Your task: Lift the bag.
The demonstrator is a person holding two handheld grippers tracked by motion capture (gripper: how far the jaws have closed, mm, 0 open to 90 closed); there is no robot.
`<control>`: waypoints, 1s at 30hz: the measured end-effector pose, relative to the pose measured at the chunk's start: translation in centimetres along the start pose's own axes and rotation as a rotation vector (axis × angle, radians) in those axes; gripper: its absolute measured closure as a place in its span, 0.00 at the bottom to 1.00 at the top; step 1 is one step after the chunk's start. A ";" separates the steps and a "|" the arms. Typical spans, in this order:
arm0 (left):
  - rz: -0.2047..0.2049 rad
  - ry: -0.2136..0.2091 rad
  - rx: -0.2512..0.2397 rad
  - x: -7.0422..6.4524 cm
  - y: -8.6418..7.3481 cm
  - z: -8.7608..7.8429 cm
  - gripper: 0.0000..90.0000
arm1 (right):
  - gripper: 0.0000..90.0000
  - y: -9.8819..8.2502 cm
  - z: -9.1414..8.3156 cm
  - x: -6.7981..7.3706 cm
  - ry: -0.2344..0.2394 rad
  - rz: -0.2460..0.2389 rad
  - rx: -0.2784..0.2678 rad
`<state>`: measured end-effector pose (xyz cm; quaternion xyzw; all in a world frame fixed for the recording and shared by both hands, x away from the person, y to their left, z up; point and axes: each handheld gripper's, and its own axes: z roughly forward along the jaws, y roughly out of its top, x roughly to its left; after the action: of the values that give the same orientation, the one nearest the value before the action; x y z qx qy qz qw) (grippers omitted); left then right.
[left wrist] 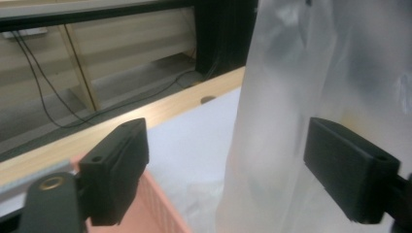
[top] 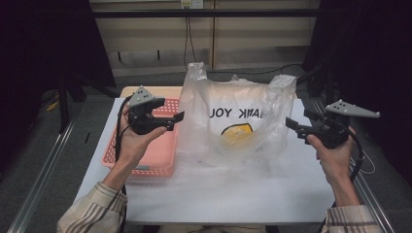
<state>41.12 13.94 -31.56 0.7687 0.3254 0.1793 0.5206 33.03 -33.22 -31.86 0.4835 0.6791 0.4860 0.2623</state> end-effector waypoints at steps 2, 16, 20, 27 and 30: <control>-0.006 -0.001 0.000 -0.1 -0.7 -0.6 0.13 | 0.22 -1.0 0.0 0.5 -0.007 0.004 0.007; -0.007 -0.006 0.028 -1.2 -5.7 -4.4 0.08 | 0.19 -7.0 -1.4 2.1 -0.022 0.025 0.061; -0.034 -0.009 0.023 -1.4 -7.4 -5.3 0.07 | 0.19 -8.3 -1.7 2.3 -0.034 0.022 0.063; -0.064 0.009 0.026 -1.9 -10.8 -6.5 0.06 | 0.19 -11.2 -2.4 2.4 -0.051 0.047 0.077; -0.071 0.025 0.015 -2.1 -11.7 -6.9 0.07 | 0.19 -11.8 -2.5 2.4 -0.054 0.056 0.078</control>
<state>31.66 20.08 -39.41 0.7583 0.3602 0.1679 0.5168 25.27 -32.78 -41.44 0.5253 0.6763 0.4530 0.2478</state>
